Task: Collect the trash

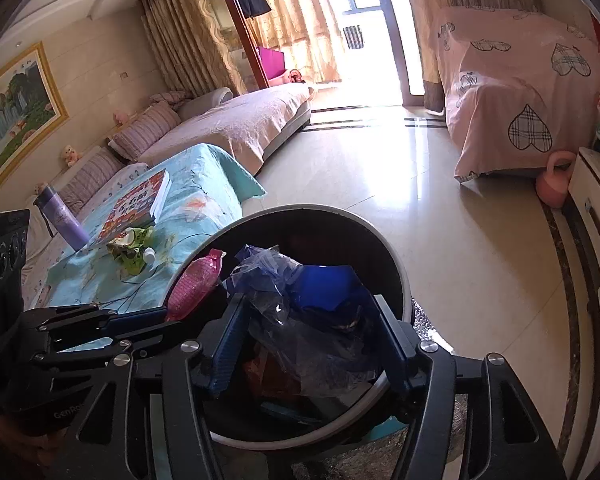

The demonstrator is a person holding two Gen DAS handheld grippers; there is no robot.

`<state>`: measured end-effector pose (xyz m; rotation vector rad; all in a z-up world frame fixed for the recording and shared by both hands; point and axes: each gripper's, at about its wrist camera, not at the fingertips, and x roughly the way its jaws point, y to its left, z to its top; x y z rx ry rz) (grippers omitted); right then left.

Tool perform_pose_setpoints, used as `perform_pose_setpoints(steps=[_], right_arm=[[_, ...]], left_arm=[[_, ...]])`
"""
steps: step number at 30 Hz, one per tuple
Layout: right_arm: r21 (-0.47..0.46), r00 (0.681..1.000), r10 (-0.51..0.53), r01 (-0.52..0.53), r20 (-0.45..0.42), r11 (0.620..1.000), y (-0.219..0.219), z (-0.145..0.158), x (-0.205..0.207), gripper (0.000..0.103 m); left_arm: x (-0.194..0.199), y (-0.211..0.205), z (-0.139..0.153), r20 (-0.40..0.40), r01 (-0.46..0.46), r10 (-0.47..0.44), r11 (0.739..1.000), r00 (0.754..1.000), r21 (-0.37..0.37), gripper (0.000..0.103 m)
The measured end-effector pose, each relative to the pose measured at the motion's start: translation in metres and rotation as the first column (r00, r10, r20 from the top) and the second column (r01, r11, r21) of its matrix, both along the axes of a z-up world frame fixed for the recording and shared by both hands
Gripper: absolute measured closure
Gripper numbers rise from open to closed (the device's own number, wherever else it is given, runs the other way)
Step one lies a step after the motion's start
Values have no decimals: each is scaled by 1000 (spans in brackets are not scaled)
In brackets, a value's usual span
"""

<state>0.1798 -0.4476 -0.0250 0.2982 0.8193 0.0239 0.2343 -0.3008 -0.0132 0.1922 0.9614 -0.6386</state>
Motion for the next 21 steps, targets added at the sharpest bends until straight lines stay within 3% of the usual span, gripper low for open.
perform_pose_setpoints(steps=[4,9,13,17,21], right_arm=[[13,1000,-5,5,3,1000,-3,3,-3,23],[26,999,-17,17,29,1000,-2,12,-15,22],[40,998,-15,13,63,999,5,24,-30,17],[75,995,-21,14,98,997,18,34,-50,6],[123,991,-13,-4,136,992,40,40,-77,4]], left_arm=[[-4,6,7,18,-13,13,1000,1000,-18,63],[-14,22,19,55,-43,46,998,997,-41,57],[-31,49,28,72,-97,103,992,992,-82,46],[-57,83,33,91,-163,176,977,980,-138,32],[-89,124,31,96,-248,271,948,958,-198,28]])
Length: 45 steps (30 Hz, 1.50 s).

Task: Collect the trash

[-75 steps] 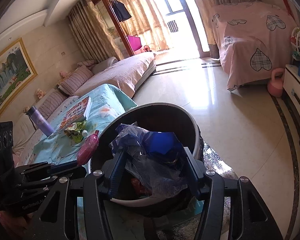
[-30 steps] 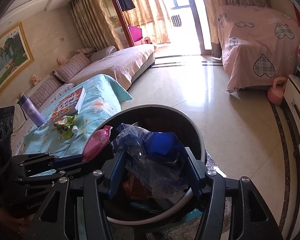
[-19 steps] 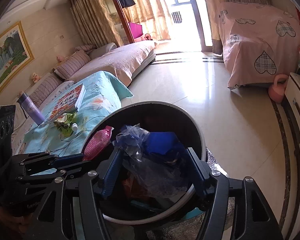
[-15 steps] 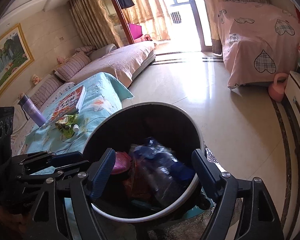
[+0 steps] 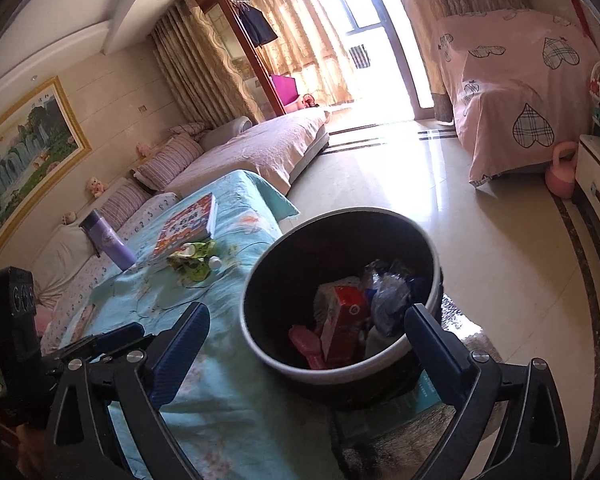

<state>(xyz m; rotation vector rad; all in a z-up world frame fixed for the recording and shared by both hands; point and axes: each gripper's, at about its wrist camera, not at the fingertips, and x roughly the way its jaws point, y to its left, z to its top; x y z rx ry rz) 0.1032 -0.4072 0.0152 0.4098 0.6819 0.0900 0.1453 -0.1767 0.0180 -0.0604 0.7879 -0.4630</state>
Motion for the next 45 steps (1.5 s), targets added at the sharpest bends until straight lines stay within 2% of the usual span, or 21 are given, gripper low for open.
perform_pose_setpoints(steps=[6,11,12,14,15,17,19,28,35,45], right_arm=[[0,994,40,-41,98,999,47,1,-40,3],[-93,981,75,-58,182,994,84,14,-64,3],[-116,974,82,-59,212,991,90,21,-70,3],[-151,955,100,-59,278,987,102,34,-83,2],[-169,946,103,-52,307,984,107,39,-90,1],[-203,927,96,-22,362,979,116,46,-102,0],[-225,919,87,2,383,974,122,46,-108,0],[-263,922,84,20,378,965,132,12,-111,0],[-314,926,108,12,363,949,143,-5,-113,0],[-310,926,99,21,365,950,143,-8,-117,0]], left_arm=[[-36,53,-2,42,-119,120,993,992,-13,27],[-68,90,9,127,-194,197,980,972,-34,27],[-74,97,11,151,-206,210,978,966,-42,25],[-90,106,15,214,-241,245,969,946,-48,8],[-96,111,16,242,-262,266,964,933,-47,3],[-109,119,15,301,-311,312,949,901,-51,0],[-117,124,12,333,-333,329,942,884,-47,0],[-140,142,-9,415,-408,374,913,829,-6,0],[-150,140,-18,449,-436,376,899,811,34,0],[-156,143,-18,464,-460,398,888,792,23,0]])
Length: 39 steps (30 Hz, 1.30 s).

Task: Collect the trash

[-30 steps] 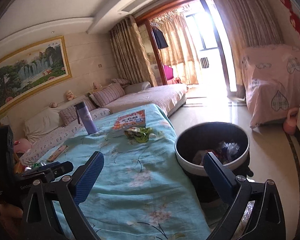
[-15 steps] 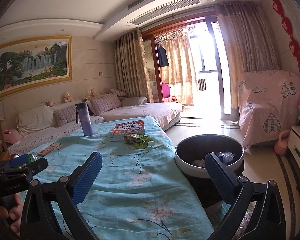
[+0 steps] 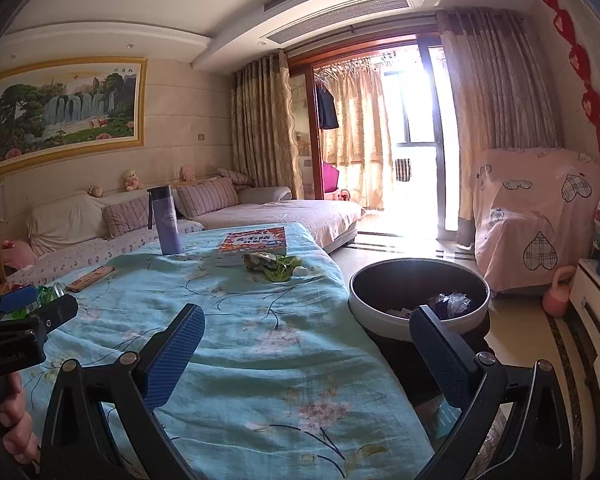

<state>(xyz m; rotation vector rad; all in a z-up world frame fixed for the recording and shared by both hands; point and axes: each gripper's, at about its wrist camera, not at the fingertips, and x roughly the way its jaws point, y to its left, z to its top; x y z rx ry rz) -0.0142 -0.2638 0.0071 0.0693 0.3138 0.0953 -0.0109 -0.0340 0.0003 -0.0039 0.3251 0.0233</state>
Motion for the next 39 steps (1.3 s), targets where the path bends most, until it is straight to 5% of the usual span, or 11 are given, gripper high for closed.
perform_pose_setpoints(steps=[39], right_arm=[[23,999,32,-32,-1,999,4,1,-3,0]], left_arm=[[-8,-2,3,14,-17,17,999,1000,32,0]])
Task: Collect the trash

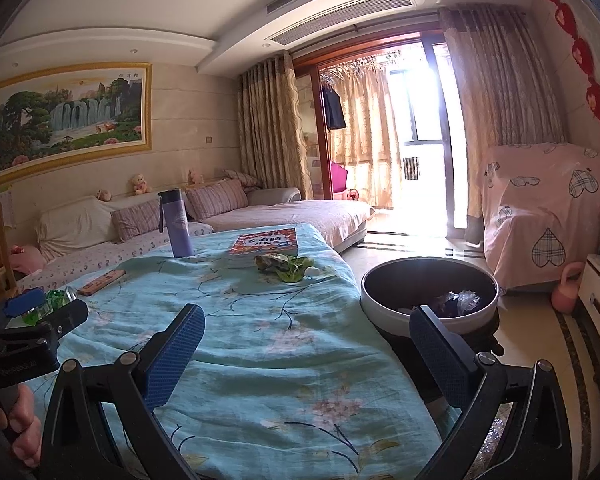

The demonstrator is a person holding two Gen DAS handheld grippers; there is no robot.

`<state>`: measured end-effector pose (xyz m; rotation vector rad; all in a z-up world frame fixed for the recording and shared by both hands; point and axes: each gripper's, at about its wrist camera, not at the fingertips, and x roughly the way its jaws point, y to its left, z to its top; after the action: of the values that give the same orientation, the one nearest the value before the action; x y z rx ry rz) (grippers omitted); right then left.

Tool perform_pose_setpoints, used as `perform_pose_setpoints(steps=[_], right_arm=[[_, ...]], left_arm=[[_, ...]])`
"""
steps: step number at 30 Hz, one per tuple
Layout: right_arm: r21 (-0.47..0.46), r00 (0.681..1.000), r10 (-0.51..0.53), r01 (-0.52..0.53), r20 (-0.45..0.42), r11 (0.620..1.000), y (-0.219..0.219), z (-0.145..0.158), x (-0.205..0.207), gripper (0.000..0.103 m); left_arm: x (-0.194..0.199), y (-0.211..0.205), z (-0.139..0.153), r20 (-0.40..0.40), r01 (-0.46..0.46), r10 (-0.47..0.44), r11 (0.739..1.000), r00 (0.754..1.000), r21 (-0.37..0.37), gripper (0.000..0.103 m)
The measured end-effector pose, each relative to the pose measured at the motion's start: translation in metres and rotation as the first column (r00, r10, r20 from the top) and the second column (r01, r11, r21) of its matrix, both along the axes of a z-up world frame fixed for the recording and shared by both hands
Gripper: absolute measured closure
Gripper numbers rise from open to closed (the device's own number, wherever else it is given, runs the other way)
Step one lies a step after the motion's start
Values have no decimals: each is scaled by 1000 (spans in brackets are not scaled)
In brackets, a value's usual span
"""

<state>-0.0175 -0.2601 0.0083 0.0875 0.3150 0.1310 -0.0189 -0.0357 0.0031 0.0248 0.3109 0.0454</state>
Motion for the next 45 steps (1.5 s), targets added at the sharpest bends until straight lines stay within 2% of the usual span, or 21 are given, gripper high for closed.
perform_pose_setpoints(steps=[45], right_arm=[[25,1000,26,-26,-11,999,3,0,0,0]], left_arm=[[8,-2,-9,-33,26,-26,1000,999,1,0]])
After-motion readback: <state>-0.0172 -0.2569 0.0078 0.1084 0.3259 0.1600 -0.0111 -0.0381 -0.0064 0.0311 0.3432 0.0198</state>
